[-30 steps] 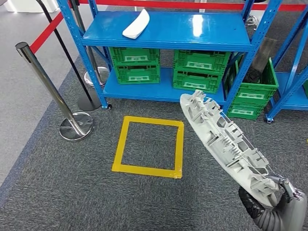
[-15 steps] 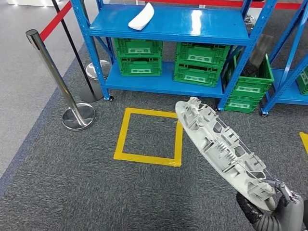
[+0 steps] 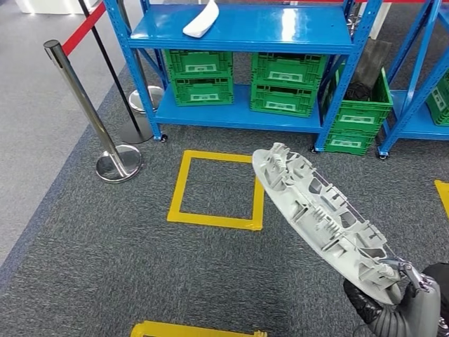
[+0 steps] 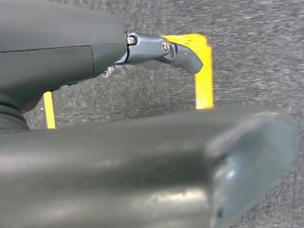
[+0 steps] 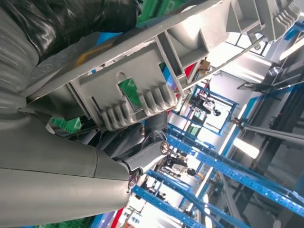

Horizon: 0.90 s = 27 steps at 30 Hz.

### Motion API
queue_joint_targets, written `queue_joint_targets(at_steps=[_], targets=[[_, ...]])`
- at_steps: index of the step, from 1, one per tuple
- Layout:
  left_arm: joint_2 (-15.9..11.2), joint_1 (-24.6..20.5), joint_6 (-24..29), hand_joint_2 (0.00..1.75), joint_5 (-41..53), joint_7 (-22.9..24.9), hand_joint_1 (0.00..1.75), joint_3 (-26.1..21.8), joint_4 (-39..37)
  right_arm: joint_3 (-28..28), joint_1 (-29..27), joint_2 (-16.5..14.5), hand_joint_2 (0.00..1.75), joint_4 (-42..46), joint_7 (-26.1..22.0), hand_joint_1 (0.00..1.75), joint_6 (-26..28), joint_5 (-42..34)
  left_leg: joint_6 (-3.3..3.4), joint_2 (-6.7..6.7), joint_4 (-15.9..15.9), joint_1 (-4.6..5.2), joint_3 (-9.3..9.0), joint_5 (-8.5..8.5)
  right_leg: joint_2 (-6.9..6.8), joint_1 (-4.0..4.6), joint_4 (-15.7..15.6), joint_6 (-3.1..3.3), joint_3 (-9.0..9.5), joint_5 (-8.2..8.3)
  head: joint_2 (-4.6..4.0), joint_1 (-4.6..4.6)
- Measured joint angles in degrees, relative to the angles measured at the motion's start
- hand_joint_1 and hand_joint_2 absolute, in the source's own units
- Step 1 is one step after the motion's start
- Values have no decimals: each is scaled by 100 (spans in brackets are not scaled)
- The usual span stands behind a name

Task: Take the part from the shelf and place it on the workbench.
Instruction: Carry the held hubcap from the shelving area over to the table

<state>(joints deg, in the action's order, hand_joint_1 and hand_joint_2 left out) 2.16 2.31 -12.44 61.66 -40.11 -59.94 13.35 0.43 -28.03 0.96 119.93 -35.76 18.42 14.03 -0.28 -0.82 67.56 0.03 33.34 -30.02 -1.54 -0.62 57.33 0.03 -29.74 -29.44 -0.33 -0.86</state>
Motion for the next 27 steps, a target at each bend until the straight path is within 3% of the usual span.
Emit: queue_joint_targets(at_steps=[2, 3, 6, 8, 10, 11, 12, 13, 15, 17, 19, 21, 23, 26, 27], targets=[[-7, -14, 5, 0, 1, 0, 0, -2, 11, 7, -7, -1, 175, 0, -1, 175, -2, 1, 97, -84, -753, 43, -471, 76, -58, 21, 21, -39, -57, 43, 0, -3], [-10, -24, 14, 0, 2, 0, 0, -3, 16, 11, -7, -2, 175, 0, -2, 175, -4, 1, 132, -113, -956, 66, -572, 52, -94, 23, 24, -71, -74, 68, 0, -6], [-12, -31, 71, 0, 13, -1, 0, -9, 23, 21, -6, -2, 175, 1, -4, 175, -16, 1, 203, -59, -1169, 66, -581, 67, -159, 24, 51, -171, -141, 85, 0, -5], [-1, -30, 104, 0, 34, -1, 0, -10, 24, 38, -19, -3, 175, 1, -15, 175, -23, -10, 270, -5, -1264, 37, -550, 143, -38, 21, 364, -215, -307, -160, 0, 32], [18, -31, 116, 0, 70, 0, 0, -10, 23, 62, -38, -4, 175, 0, -40, 175, -43, -43, 313, 50, -1247, 43, -464, 200, 97, 4, 1058, -248, -598, -557, 0, 69], [26, -31, 118, 0, 86, 0, 0, -10, 23, 84, -56, -4, 175, 0, -56, 175, -63, -61, 318, 83, -1223, 49, -419, 217, 120, -1, 1382, -261, -719, -689, 0, 78], [34, -30, 117, 0, 94, 0, 0, -10, 22, 110, -78, -5, 175, 0, -68, 175, -92, -74, 316, 123, -1193, 54, -376, 231, 130, -2, 1539, -271, -757, -717, 0, 80], [39, -30, 115, 0, 98, 0, 0, -10, 22, 140, -99, -5, 175, 0, -77, 175, -125, -81, 311, 165, -1155, 55, -335, 241, 137, -4, 1483, -277, -693, -639, 0, 81], [49, -38, 110, 0, 98, 0, 0, -10, 23, 189, -115, -7, 175, 0, -86, 175, -198, -85, 293, 248, -1061, 54, -263, 241, 212, -15, 814, -268, -301, -316, 0, 83], [54, -58, 108, 0, 98, -1, 0, -10, 24, 228, -117, -20, 175, -1, -91, 175, -276, -82, 248, 320, -961, 67, -177, 239, 392, -32, 208, -240, 25, -169, 0, 84], [54, -70, 107, 0, 96, -1, 0, -10, 24, 263, -125, -42, 175, -1, -93, 175, -358, -72, 173, 397, -915, 69, -94, 273, 463, -26, 96, -196, 81, -179, 0, 90], [56, -62, 104, 0, 95, 0, 0, -10, 23, 286, -126, -63, 175, -2, -93, 175, -418, -63, 108, 448, -892, 62, -46, 296, 366, -39, 82, -125, 69, -126, 0, 94], [60, -60, 102, 0, 89, 0, 0, -9, 23, 295, -118, -87, 175, -2, -92, 175, -457, -57, 41, 350, -628, 54, 78, 108, 249, -68, 42, -53, 63, -74, 0, 55], [51, -77, 74, 0, 57, 0, 0, -8, 24, 303, -101, -124, 175, -17, -85, 175, -530, -30, -58, 172, 410, -3, 510, -429, 61, -69, 35, -23, 30, -54, 0, -1], [48, -76, 58, 0, 40, 0, 0, -8, 24, 305, -92, -130, 175, -31, -81, 175, -554, -16, -77, 158, 631, -22, 586, -491, 1, -70, 36, -25, 20, -52, 0, -4]])
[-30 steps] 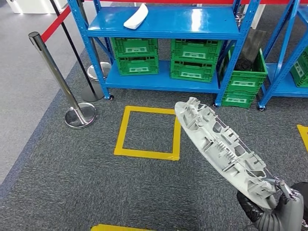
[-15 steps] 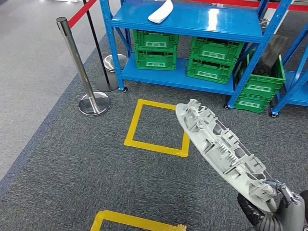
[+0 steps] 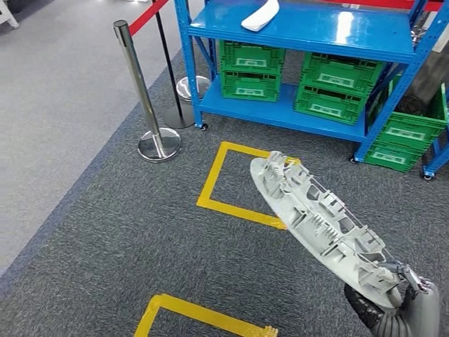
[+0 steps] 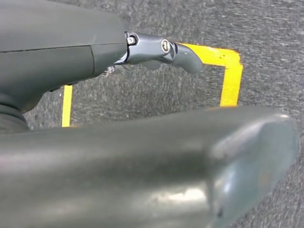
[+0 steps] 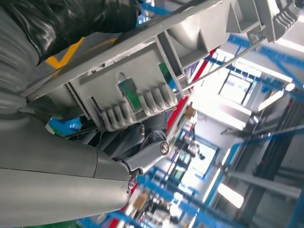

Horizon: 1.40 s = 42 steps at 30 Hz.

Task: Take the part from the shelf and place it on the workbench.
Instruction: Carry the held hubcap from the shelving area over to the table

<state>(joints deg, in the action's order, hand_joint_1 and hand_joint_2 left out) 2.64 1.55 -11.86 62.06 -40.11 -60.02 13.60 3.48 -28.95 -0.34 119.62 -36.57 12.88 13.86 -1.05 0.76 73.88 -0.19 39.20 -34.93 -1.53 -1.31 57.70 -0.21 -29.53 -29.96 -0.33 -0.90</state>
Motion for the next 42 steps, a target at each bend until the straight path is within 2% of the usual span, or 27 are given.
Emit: queue_joint_targets(at_steps=[1, 2, 3, 5, 7, 9, 10, 12, 14, 15, 16, 17, 19, 20, 22, 24, 26, 29, 31, 32, 33, 34, 36, 37, 39, 40, 42], targets=[[-2, 5, -16, 0, -23, 0, 0, 0, 1, -2, 13, -2, 175, -18, 4, 175, -21, 15, -11, -9, 9, -17, -25, 50, -55, -1, 1, -2, -4, 1, 0, -2], [-5, 11, -32, 0, -48, 0, 0, 1, 2, -7, 31, -4, 175, -38, 8, 175, -39, 27, -14, -30, -228, -30, -167, 206, -106, -4, 2, -6, 0, 2, 0, -4], [-10, 15, -43, 0, -68, 0, 0, 2, 5, -13, 54, -5, 175, -59, 10, 175, -55, 41, -10, -88, -626, -36, -386, 409, -153, -5, 2, -17, 9, 2, 0, -5], [-19, 3, -54, 0, -106, -1, 0, 8, 10, -26, 104, -5, 175, -96, 13, 175, -78, 67, 34, -286, -1361, -1, -755, 647, -234, 14, 5, -65, 13, 5, 0, -15], [-21, -6, -54, 0, -135, -2, 0, 11, 13, -37, 150, -5, 175, -128, 15, 175, -87, 87, 108, -373, -1586, 45, -819, 659, -308, 39, 2, -131, -1, 18, 0, -11], [-21, 10, -54, 0, -148, -2, 0, 11, 14, -50, 182, -5, 175, -157, 20, 175, -91, 104, 196, -290, -1620, 43, -783, 701, -347, 33, -7, -200, -9, 11, 0, 1], [-20, 17, -54, 0, -149, -2, 0, 12, 14, -56, 190, -5, 175, -169, 23, 175, -92, 110, 241, -250, -1642, 36, -778, 725, -281, 26, 43, -229, -37, -48, 0, 12], [-19, 10, -54, 0, -150, -2, 0, 16, 15, -66, 195, -5, 175, -190, 28, 175, -92, 113, 323, -169, -1680, 21, -770, 775, -47, 14, 475, -255, -241, -337, 0, 53], [-19, 0, -54, 0, -152, -2, 0, 20, 15, -74, 196, -5, 175, -218, 37, 175, -92, 114, 364, -74, -1679, 42, -738, 797, 106, 20, 1260, -244, -599, -690, 0, 91], [-20, 1, -54, 0, -158, -2, 0, 22, 15, -78, 196, -5, 175, -238, 51, 175, -92, 120, 375, -21, -1678, 56, -730, 803, 127, 22, 1546, -237, -737, -764, 0, 99], [-20, 5, -54, 0, -166, -1, 0, 23, 15, -80, 196, -5, 175, -260, 68, 175, -92, 126, 379, 37, -1675, 67, -727, 806, 137, 24, 1637, -228, -785, -728, 0, 101], [-21, 8, -54, 0, -174, -1, 0, 24, 15, -83, 197, -5, 175, -281, 84, 175, -91, 133, 381, 97, -1666, 75, -728, 808, 149, 25, 1479, -214, -715, -576, 0, 102], [-20, 9, -54, 0, -194, 0, 0, 27, 15, -93, 209, -5, 175, -317, 104, 175, -87, 143, 370, 211, -1633, 83, -724, 805, 265, 23, 749, -172, -369, -185, 0, 104], [-19, 6, -52, 0, -206, 0, 0, 30, 15, -101, 217, -5, 175, -332, 108, 175, -83, 147, 354, 266, -1596, 89, -702, 799, 346, 19, 394, -157, -207, -71, 0, 106], [-17, 8, -49, 0, -236, -1, 0, 36, 15, -119, 241, -5, 175, -355, 116, 175, -77, 153, 292, 358, -1549, 85, -633, 811, 445, 25, 88, -137, -57, -37, 0, 106], [-21, 27, -46, 0, -253, -1, 0, 44, 15, -131, 253, -5, 175, -370, 118, 175, -75, 156, 222, 431, -1536, 73, -580, 836, 369, 21, 57, -100, -43, -14, 0, 109], [-16, 42, -45, 0, -256, -1, 0, 57, 15, -134, 261, -4, 175, -380, 121, 175, -73, 159, 149, 305, -1365, 72, -500, 716, 261, -2, 13, -40, -28, 23, 0, 87], [-21, 24, -22, 0, -261, 0, 0, 69, 14, -154, 277, -1, 175, -394, 128, 175, -64, 165, 30, 26, -388, 27, -70, 207, 78, -7, -6, -2, -24, 38, 0, 24], [-22, 19, -1, 0, -269, 0, 0, 70, 14, -182, 291, 1, 175, -422, 148, 175, -64, 172, -11, -3, 38, -14, 109, 107, -39, -7, -5, -5, -25, 33, 0, 14], [-24, 23, 8, 0, -275, 0, 0, 70, 14, -198, 296, 2, 175, -438, 162, 175, -64, 175, -19, -13, -61, -28, 52, 213, -93, -8, -5, -9, -20, 29, 0, 10], [-27, 25, 16, 0, -282, 0, 0, 70, 14, -213, 301, 2, 175, -451, 175, 175, -64, 178, -16, -42, -375, -36, -111, 402, -143, -10, -5, -17, -10, 22, 0, 8], [-32, 24, 21, 0, -286, 0, 0, 70, 13, -223, 307, 2, 175, -459, 183, 175, -64, 182, -4, -128, -795, -32, -321, 587, -191, -9, -5, -31, 2, 13, 0, 4], [-43, 7, 25, 0, -294, 0, 0, 70, 14, -229, 320, 2, 175, -465, 187, 175, -64, 188, 59, -333, -1430, 16, -627, 771, -274, 20, 0, -81, 13, -7, 0, -4], [-47, 1, 25, 0, -300, 0, 0, 70, 14, -231, 330, 2, 175, -467, 187, 175, -64, 190, 98, -391, -1547, 41, -669, 773, -315, 34, -3, -113, 15, -11, 0, -4], [-51, 8, 25, 0, -315, 0, 0, 70, 13, -238, 352, 2, 175, -473, 187, 175, -64, 192, 183, -327, -1579, 58, -651, 777, -391, 43, -29, -186, 36, -15, 0, 2], [-51, 17, 25, 0, -320, -1, 0, 70, 13, -243, 363, 4, 175, -477, 189, 175, -64, 193, 223, -281, -1605, 52, -655, 795, -362, 37, -16, -220, 34, -46, 0, 11], [-49, 13, 10, 0, -327, -1, 0, 72, 13, -253, 372, 9, 175, -484, 189, 175, -63, 193, 307, -192, -1655, 33, -669, 836, -143, 21, 273, -260, -96, -257, 0, 47]])
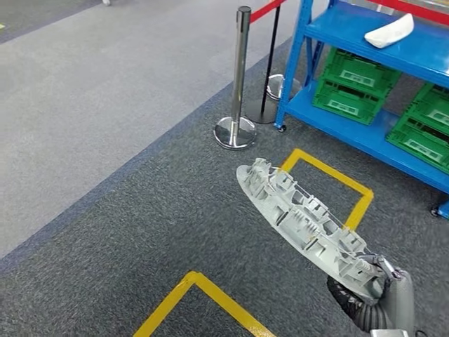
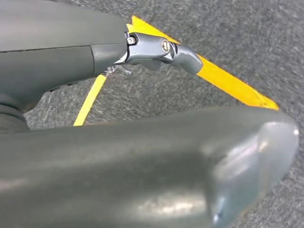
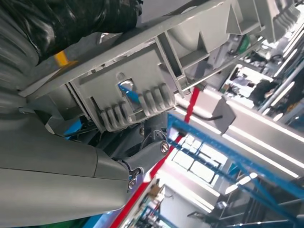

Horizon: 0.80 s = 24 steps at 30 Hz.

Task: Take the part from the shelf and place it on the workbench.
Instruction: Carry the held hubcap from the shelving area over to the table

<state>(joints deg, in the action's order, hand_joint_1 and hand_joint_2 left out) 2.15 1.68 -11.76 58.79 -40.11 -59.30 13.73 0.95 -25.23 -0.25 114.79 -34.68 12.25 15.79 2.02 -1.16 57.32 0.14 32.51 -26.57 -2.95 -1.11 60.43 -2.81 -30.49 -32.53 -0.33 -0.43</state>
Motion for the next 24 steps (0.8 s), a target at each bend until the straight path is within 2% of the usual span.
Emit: queue_joint_targets(at_steps=[1, 3, 4, 5, 6, 7, 9, 10, 11, 13, 15, 17, 18, 19, 20, 21, 22, 24], targets=[[2, -9, -19, 0, -5, 0, 0, 0, 1, -7, 5, 2, 175, -7, 1, 175, 1, -1, 30, 46, -7, 1, 4, 10, 140, -5, 333, -3, -162, -179, 0, 26], [1, -25, -63, 0, -20, 1, 0, 1, 1, -24, 10, 8, 175, -29, 10, 175, 4, -1, 65, 157, -2, 18, 18, 16, 265, -3, 1112, -4, -545, -490, 0, 56], [1, -25, -78, 0, -28, 1, 0, 1, 1, -36, 12, 15, 175, -45, 18, 175, 7, 1, 70, 217, 2, 28, 19, 15, 280, -1, 1326, -3, -664, -514, 0, 59], [0, -23, -86, 0, -34, 1, 0, 2, 1, -46, 12, 25, 175, -60, 28, 175, 10, 2, 71, 280, 11, 35, 17, 15, 286, -1, 1318, 0, -681, -422, 0, 60], [1, -21, -93, 0, -42, 1, 0, 4, 2, -55, 15, 34, 175, -69, 37, 175, 14, 3, 68, 346, 24, 37, 15, 12, 299, -2, 1066, 8, -582, -224, 0, 60], [1, -21, -103, 0, -49, 1, 0, 9, 2, -63, 23, 41, 175, -75, 43, 175, 17, 5, 58, 409, 45, 37, 17, 5, 357, -6, 670, 22, -415, 1, 0, 62], [3, -24, -127, 0, -60, 1, 0, 24, 2, -78, 49, 47, 175, -83, 55, 175, 27, 7, 15, 523, 111, 43, 59, -13, 569, -19, 7, 52, -113, 250, 0, 63], [3, -23, -136, 0, -63, 1, 0, 32, 2, -88, 59, 48, 175, -86, 63, 175, 35, 10, -18, 572, 136, 38, 95, -12, 647, -19, -135, 68, -46, 265, 0, 64], [3, -17, -135, 0, -63, 1, 0, 40, 1, -98, 64, 49, 175, -89, 76, 175, 44, 13, -54, 619, 150, 29, 129, 0, 670, -12, -161, 85, -27, 245, 0, 63], [5, 4, -115, 0, -61, 1, 0, 49, 0, -112, 65, 57, 175, -89, 98, 175, 61, 20, -123, 680, 163, 7, 170, 18, 567, -9, -194, 143, -12, 276, 0, 65], [14, 11, -84, 0, -60, 1, 0, 53, 0, -117, 65, 66, 175, -89, 105, 175, 78, 22, -190, 516, 409, 6, 284, -142, 443, -26, -244, 209, 17, 309, 0, 31], [15, -5, -63, 0, -56, 1, 0, 55, 0, -127, 61, 72, 175, -89, 109, 175, 100, 27, -255, 274, 1070, -10, 584, -489, 311, -26, -264, 245, 35, 308, 0, -13], [14, -12, -59, 0, -52, 1, 0, 55, 0, -135, 59, 75, 175, -90, 113, 175, 108, 31, -280, 223, 1432, -28, 751, -634, 242, -23, -263, 252, 37, 302, 0, -21], [14, -11, -60, 0, -46, 1, 0, 55, 0, -145, 57, 79, 175, -90, 119, 175, 115, 36, -298, 199, 1668, -46, 857, -697, 179, -22, -263, 255, 41, 294, 0, -23], [14, -6, -60, 0, -37, 1, 0, 55, 0, -158, 54, 83, 175, -91, 123, 175, 120, 42, -310, 187, 1702, -64, 866, -653, 119, -22, -262, 252, 48, 285, 0, -26], [14, 1, -60, 0, -29, 1, 0, 55, 0, -175, 51, 85, 175, -91, 126, 175, 125, 44, -313, 171, 1515, -76, 766, -512, 67, -23, -262, 245, 60, 276, 0, -27], [12, 5, -60, 0, -23, 1, 0, 55, 0, -191, 50, 87, 175, -91, 128, 175, 130, 46, -307, 120, 1137, -81, 568, -306, 18, -24, -262, 230, 79, 263, 0, -30], [7, -7, -59, 0, -20, 1, 0, 55, 0, -210, 51, 91, 175, -91, 131, 175, 143, 47, -261, -84, 411, -43, 196, -62, -70, -5, -259, 180, 109, 230, 0, -40]])
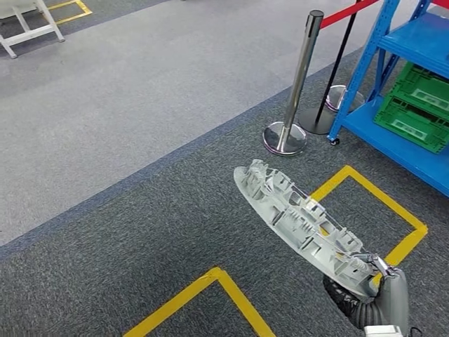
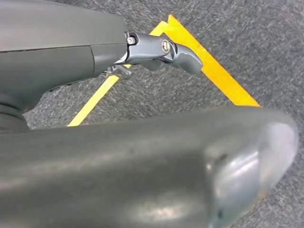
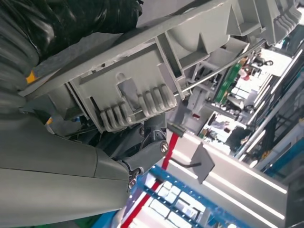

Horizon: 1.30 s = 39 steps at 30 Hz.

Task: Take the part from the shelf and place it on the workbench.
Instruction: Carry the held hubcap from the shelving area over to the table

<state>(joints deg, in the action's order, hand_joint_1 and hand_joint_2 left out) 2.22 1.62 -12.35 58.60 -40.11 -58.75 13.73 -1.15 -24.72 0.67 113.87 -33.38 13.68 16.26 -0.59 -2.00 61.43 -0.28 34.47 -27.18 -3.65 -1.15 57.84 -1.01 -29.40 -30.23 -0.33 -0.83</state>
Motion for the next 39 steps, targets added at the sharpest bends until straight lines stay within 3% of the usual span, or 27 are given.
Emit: queue_joint_targets(at_steps=[2, 4, 6, 9, 10, 11, 12, 14, 15, 17, 19, 20, 22, 24, 26, 27, 28, 30, 32, 34, 35, 37, 39], targets=[[-2, -10, 1, 0, 1, 0, 0, 0, 0, -9, 5, 4, 175, 0, 2, 175, 11, 0, 70, -101, -272, 51, -116, 14, -85, 26, -11, -66, 20, -22, 0, 0], [-3, 7, 3, 0, 4, 0, 0, 0, 0, -27, 14, 13, 175, 0, 3, 175, 17, 1, 147, -9, -316, 52, -112, 33, -142, 19, -32, -136, 37, -44, 0, 7], [-2, 15, 3, 0, 8, 0, 0, 0, 0, -43, 23, 37, 175, 0, 8, 175, 22, -1, 231, 77, -368, 33, -135, 60, 7, 2, 141, -176, -36, -191, 0, 26], [2, -12, 2, 0, 16, 0, 0, 0, 0, -68, 27, 65, 175, -4, 23, 175, 30, -8, 309, 219, -386, 38, -143, 66, 307, 1, 1199, -175, -556, -680, 0, 85], [3, -15, 2, 0, 22, 0, 0, -1, 0, -74, 26, 75, 175, -9, 35, 175, 31, -11, 317, 277, -381, 45, -145, 63, 336, 3, 1513, -174, -732, -760, 0, 96], [4, -14, 0, 0, 32, 0, 0, -3, 0, -77, 25, 86, 175, -13, 51, 175, 31, -14, 320, 336, -374, 51, -148, 58, 349, 3, 1627, -172, -823, -724, 0, 96], [4, -13, -2, 0, 47, 0, 0, -5, 0, -78, 25, 96, 175, -16, 66, 175, 32, -16, 318, 401, -361, 53, -152, 53, 358, 3, 1517, -168, -807, -576, 0, 97], [9, -13, -5, 0, 73, 0, 0, -9, 0, -82, 32, 105, 175, -19, 77, 175, 35, -19, 287, 527, -318, 48, -151, 27, 470, -11, 811, -156, -521, -152, 0, 99], [9, -18, -6, 0, 82, 0, 0, -10, 0, -86, 36, 109, 175, -20, 75, 175, 37, -19, 259, 585, -277, 51, -135, 9, 570, -24, 461, -151, -366, -21, 0, 103], [8, -16, -7, 0, 85, 0, 0, -14, 0, -96, 45, 114, 175, -23, 76, 175, 43, -24, 189, 682, -235, 47, -86, 3, 708, -28, 162, -130, -211, 22, 0, 107], [4, 1, -9, 0, 89, 0, 0, -18, -2, -100, 47, 121, 175, -24, 80, 175, 48, -27, 126, 774, -235, 32, -54, 26, 643, -17, 139, -78, -187, 35, 0, 110], [9, 9, -10, 0, 92, -1, 0, -19, -3, -101, 50, 127, 175, -24, 81, 175, 49, -25, 98, 755, -206, 30, -39, 5, 593, -20, 119, -42, -172, 47, 0, 110], [12, 4, -12, 0, 98, -1, 0, -20, -4, -102, 53, 136, 175, -24, 81, 175, 52, -25, 42, 565, 120, 35, 106, -192, 474, -30, 74, 27, -136, 62, 0, 64], [13, -16, -11, 0, 97, 0, 0, -21, -4, -104, 53, 139, 175, -24, 80, 175, 57, -26, -7, 336, 843, 25, 449, -533, 345, -8, 69, 69, -122, 49, 0, 15], [17, -22, -12, 0, 103, 0, 0, -22, -5, -109, 52, 142, 175, -26, 84, 175, 56, -26, -27, 276, 1338, 9, 689, -665, 220, 11, 71, 87, -114, 31, 0, 5], [21, -15, -13, 0, 108, 0, 0, -22, -5, -117, 53, 143, 175, -27, 86, 175, 56, -26, -20, 271, 1291, 5, 665, -576, 166, 18, 71, 90, -105, 21, 0, 4], [22, -7, -13, 0, 113, 0, 0, -22, -6, -126, 53, 144, 175, -28, 87, 175, 55, -26, -1, 259, 1019, 8, 527, -397, 116, 24, 71, 89, -89, 10, 0, 1], [16, -6, -13, 0, 123, 0, 0, -25, -7, -138, 58, 145, 175, -28, 87, 175, 56, -26, 75, 115, 251, 51, 138, -62, 18, 45, 72, 70, -54, -22, 0, -1], [7, -29, -14, 0, 139, 0, 0, -38, -6, -139, 63, 148, 175, -30, 89, 175, 56, -28, 158, -39, -188, 116, -69, 20, -75, 66, 73, 20, -44, -49, 0, 1], [-3, -29, -21, 0, 158, 0, 0, -55, -6, -143, 67, 150, 175, -30, 91, 175, 56, -31, 214, -11, -259, 146, -81, -5, -162, 68, 56, -45, -25, -64, 0, 2], [-5, -13, -25, 0, 167, -1, 0, -61, -6, -146, 69, 152, 175, -30, 93, 175, 55, -31, 241, 34, -302, 138, -106, 10, -157, 60, 60, -76, -11, -91, 0, 8], [-3, 0, -28, 0, 177, -1, 0, -66, -7, -151, 69, 167, 175, -30, 90, 175, 55, -32, 306, 120, -402, 108, -176, 48, 33, 50, 292, -119, -98, -255, 0, 22], [3, -15, -28, 0, 179, 0, 0, -67, -7, -160, 70, 180, 175, -31, 87, 175, 55, -37, 345, 211, -437, 91, -203, 60, 278, 45, 978, -134, -450, -575, 0, 55]])
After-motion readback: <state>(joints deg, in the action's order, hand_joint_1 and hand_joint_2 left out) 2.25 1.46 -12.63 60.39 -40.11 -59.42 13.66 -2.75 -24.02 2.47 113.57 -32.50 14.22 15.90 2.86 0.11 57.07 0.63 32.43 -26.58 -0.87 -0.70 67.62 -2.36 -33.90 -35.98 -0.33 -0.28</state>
